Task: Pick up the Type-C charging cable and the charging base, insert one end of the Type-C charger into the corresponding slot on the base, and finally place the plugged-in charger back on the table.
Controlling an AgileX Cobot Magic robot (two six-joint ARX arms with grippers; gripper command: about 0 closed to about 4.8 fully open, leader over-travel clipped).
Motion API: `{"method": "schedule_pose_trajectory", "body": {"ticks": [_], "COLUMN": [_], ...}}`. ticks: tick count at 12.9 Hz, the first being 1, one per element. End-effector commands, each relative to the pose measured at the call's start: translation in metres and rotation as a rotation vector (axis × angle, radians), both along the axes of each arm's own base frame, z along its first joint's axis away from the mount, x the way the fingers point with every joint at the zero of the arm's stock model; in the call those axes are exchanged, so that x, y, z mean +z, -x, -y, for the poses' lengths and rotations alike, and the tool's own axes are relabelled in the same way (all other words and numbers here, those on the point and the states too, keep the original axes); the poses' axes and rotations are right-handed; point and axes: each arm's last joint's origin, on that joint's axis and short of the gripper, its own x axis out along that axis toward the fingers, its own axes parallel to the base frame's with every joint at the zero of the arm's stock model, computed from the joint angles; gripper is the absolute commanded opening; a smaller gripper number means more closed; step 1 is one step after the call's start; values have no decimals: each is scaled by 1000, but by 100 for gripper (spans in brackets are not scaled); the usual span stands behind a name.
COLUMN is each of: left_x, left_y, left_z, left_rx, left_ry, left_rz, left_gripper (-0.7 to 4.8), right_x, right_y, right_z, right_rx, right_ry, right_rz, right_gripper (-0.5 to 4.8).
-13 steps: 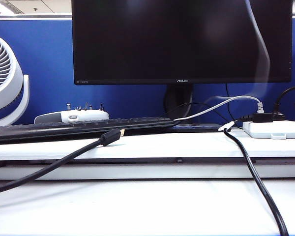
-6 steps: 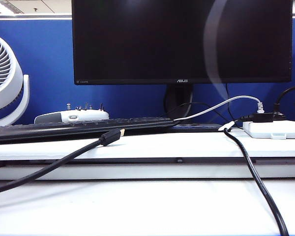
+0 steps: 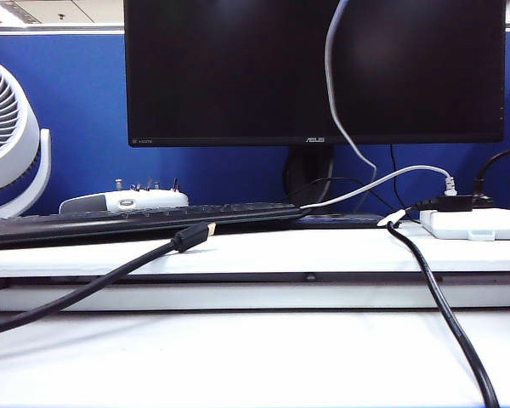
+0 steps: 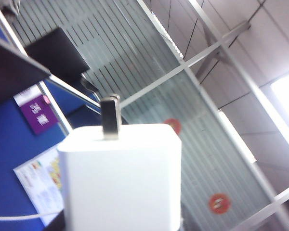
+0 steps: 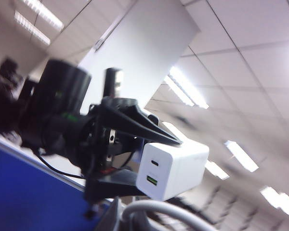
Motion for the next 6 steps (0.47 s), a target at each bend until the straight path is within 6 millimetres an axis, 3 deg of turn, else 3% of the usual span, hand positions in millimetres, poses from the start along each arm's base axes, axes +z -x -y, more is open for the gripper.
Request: {"method": "schedule_pose_trajectory", "body": {"ticks": [1, 6], "left_x": [4, 4], "left_y": [4, 5], "left_z": [-2, -2], "left_rx": [-39, -70], "left_ry": [54, 63], "left_rz": [-54, -90], "left_gripper": [79, 79], "right_x": [1, 1], "right_y": [1, 0], "right_z": [0, -2], "right_rx": [-110, -258], "right_ry": [36, 88], "right_rz": [188, 418], "right_gripper": [-5, -5]}}
